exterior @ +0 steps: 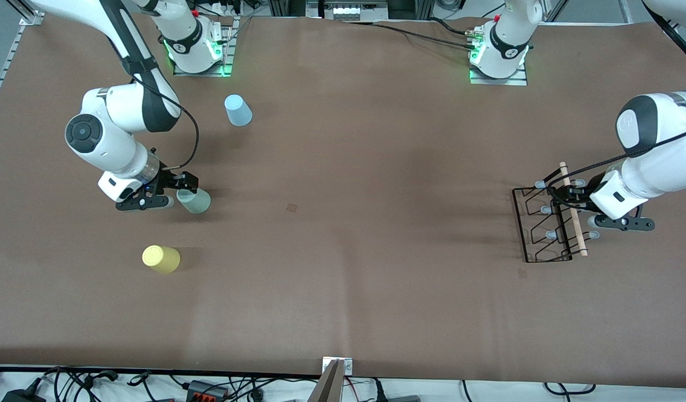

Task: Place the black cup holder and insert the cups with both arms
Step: 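Grasp the wooden rack handle and the teal cup with both grippers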

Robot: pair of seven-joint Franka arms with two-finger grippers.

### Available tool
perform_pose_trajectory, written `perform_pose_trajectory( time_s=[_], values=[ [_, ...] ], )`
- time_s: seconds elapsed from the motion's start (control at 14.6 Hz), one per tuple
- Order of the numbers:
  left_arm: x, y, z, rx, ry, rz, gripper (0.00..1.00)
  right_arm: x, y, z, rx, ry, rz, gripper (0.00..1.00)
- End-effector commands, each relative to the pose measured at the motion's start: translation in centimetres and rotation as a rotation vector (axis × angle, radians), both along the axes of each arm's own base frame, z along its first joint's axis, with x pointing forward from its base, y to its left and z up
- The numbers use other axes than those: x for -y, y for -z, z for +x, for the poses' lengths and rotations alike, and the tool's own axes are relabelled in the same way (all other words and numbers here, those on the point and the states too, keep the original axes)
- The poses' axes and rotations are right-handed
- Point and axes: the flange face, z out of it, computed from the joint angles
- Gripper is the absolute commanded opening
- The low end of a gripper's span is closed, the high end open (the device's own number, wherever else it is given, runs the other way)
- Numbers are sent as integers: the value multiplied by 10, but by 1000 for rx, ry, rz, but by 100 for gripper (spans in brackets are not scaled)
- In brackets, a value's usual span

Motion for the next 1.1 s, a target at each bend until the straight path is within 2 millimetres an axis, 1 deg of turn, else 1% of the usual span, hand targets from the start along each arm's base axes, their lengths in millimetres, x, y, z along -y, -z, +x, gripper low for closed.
perform_pose_trajectory(
  time_s=[0.0,0.07,0.21,0.34,0.41,0.55,0.62,0.68,0.75,0.82,0.96,1.03],
  values=[
    [-5,14,1,-10,26,5,66,1,12,-9,7,-12,9,100],
    [-6,19,1,-19,25,3,61,1,14,-9,3,-12,9,100],
    [-8,20,0,-23,23,2,40,1,21,-10,-10,-11,9,100],
    [-9,17,-1,-25,22,2,18,1,29,-11,-21,-10,10,100],
    [-9,16,0,-25,22,2,11,1,33,-11,-23,-10,10,100],
    [-9,11,1,-21,22,4,5,-1,42,-10,-19,-6,13,100],
    [-9,9,1,-19,20,4,2,-4,43,-10,-19,-10,13,100],
    [-9,6,1,-21,20,4,1,-4,44,-11,-22,-10,13,100],
    [-9,-1,2,-18,19,6,1,-4,45,-10,-20,-10,14,100],
    [-5,-9,4,-18,18,5,1,-4,47,-11,-25,-10,13,100],
    [8,-29,10,-51,35,0,1,-4,49,-11,-28,-10,14,100],
    [28,-42,14,-77,67,-8,1,-4,52,-11,-31,-10,14,100]
  ],
)
